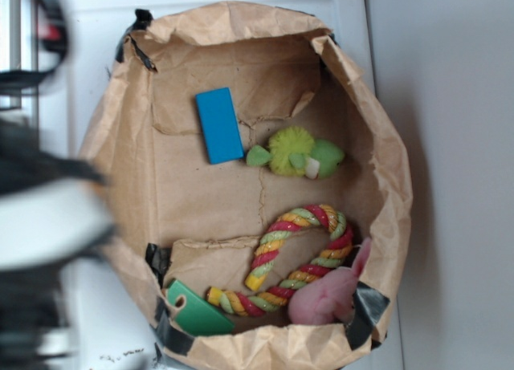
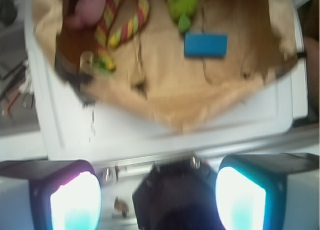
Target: Grab the blue block.
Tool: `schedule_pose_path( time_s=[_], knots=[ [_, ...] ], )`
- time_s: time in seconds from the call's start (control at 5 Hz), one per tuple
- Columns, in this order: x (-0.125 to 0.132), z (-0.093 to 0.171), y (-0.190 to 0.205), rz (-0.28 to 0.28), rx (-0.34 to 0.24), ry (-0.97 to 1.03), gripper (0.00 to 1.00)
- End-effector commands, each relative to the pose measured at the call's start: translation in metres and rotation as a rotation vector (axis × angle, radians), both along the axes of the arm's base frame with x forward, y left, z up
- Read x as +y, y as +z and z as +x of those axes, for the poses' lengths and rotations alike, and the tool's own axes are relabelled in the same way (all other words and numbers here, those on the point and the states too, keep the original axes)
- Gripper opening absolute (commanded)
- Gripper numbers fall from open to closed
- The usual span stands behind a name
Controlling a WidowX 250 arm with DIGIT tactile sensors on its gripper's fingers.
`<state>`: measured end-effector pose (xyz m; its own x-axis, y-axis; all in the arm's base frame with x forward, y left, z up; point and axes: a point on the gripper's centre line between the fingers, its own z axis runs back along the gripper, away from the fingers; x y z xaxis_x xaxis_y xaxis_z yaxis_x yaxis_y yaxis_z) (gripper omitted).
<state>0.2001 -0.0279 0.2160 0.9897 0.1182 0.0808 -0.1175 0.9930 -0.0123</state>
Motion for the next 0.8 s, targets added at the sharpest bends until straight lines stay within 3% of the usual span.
schedule_pose_path(
  time_s=[0.0, 0.4, 0.6],
  knots=[
    [0.007, 0.066, -0.008, -0.030, -0.116, 0.201, 1.00],
    [0.031, 0.080, -0.024, -0.118, -0.213, 0.608, 1.00],
    [0.044, 0.077, -0.035, -0.149, -0.224, 0.849, 1.00]
  ],
)
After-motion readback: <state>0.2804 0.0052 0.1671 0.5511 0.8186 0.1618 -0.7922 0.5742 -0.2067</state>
